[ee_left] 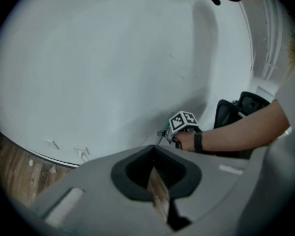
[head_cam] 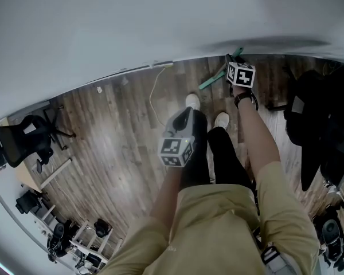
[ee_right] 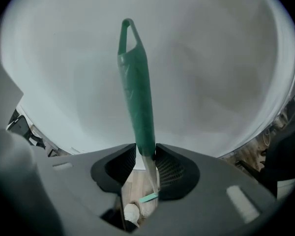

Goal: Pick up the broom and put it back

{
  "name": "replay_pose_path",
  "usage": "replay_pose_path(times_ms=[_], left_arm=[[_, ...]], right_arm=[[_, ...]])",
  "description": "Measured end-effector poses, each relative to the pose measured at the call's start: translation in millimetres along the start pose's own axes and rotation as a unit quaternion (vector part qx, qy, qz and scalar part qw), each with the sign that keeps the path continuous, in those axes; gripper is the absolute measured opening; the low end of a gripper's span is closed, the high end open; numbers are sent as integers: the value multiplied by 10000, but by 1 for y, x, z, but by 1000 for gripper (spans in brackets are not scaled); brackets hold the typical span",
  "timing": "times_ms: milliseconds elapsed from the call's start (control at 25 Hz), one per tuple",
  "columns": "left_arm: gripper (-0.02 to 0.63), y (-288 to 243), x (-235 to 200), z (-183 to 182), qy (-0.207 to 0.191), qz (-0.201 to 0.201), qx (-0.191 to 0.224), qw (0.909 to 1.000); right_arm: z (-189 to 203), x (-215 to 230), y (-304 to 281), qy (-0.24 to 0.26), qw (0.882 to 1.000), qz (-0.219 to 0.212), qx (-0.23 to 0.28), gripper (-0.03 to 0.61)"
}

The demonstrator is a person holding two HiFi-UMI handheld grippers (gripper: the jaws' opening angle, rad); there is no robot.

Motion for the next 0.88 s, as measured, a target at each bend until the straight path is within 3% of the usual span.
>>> replay_pose_path(times_ms=[160,280,360,560,760,880], left_arm=[[2,-3,-2,-12,-52,59,60,10000],[2,1,-4,-19,-84,75,74,9999],[2,3,-5,-22,-110,76,84,9999],[2,11,-10,-33,-143,85,103,9998],[2,16,-3,-57,-261,149,193,9994],[2,21,12,-81,-372,294,335,9983]], right_arm=[[-5,-1,-4,-218,9994,-182,-176,159],[0,-5,-5,-213,9983,-375,-402,353],[0,-4,-3,-253,9983,-364,-365,405],[11,-6,24,-594,9976,-271,-245,416],[13,-12,86,-1088,9940,-77,128,400],[5,-28,131,-819,9961,-119,320,371]])
Point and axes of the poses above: the fingertips, and each gripper's own axes: y backward along the fingers, x to its right, z out of its underside, the point moved 2 cm from there along y, backward along the fingers, and after that the axes turned 7 degrees about x, right-handed, at the moved point
